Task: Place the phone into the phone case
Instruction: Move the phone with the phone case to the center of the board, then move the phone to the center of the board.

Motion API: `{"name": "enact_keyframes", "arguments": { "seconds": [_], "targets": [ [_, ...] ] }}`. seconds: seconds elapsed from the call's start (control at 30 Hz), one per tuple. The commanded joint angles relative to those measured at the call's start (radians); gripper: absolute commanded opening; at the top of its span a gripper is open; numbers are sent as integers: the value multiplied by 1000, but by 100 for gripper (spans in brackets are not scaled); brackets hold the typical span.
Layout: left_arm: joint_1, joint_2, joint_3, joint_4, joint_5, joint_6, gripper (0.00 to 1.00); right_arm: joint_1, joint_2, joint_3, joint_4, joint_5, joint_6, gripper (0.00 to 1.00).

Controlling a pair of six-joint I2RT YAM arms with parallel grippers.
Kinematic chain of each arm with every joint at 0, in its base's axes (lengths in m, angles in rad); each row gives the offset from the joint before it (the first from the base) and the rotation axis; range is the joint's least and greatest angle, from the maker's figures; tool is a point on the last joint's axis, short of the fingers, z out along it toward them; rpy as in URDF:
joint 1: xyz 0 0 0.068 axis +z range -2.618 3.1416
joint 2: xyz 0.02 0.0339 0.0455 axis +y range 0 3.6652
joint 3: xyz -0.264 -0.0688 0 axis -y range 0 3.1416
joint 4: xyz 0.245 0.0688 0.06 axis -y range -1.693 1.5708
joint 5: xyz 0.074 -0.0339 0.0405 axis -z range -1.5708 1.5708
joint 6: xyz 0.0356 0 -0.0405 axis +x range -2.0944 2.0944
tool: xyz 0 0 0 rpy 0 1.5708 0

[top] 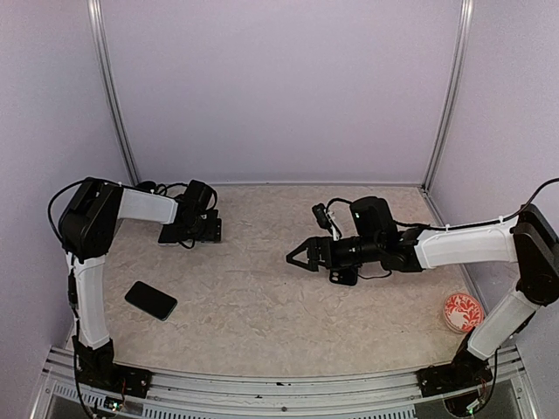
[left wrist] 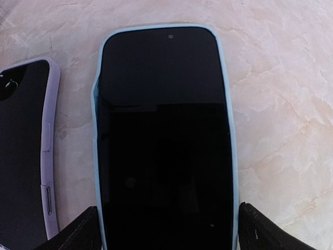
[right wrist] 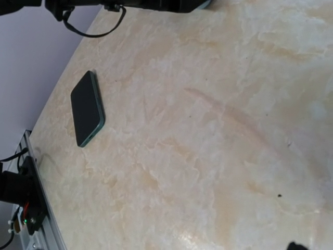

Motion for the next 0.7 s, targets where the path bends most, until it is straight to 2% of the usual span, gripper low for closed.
{"name": "enact_keyframes", "arguments": {
  "seconds": [0.0, 0.27, 0.43, 0.67],
  "targets": [
    [-10, 6, 13, -8, -4, 2, 89, -6, -25, -15, 28, 7, 0, 99],
    [-36, -76, -5, -28, -28, -29, 99, -7, -12, -5, 21, 13, -14, 99],
    [-79, -157, -21, -86, -66, -88, 99, -6, 5, 2, 21, 10, -17, 99],
    [-120, -296, -85, -292, -210, -371, 99, -6, 32, 15, 42, -1, -14, 99]
  ]
}}
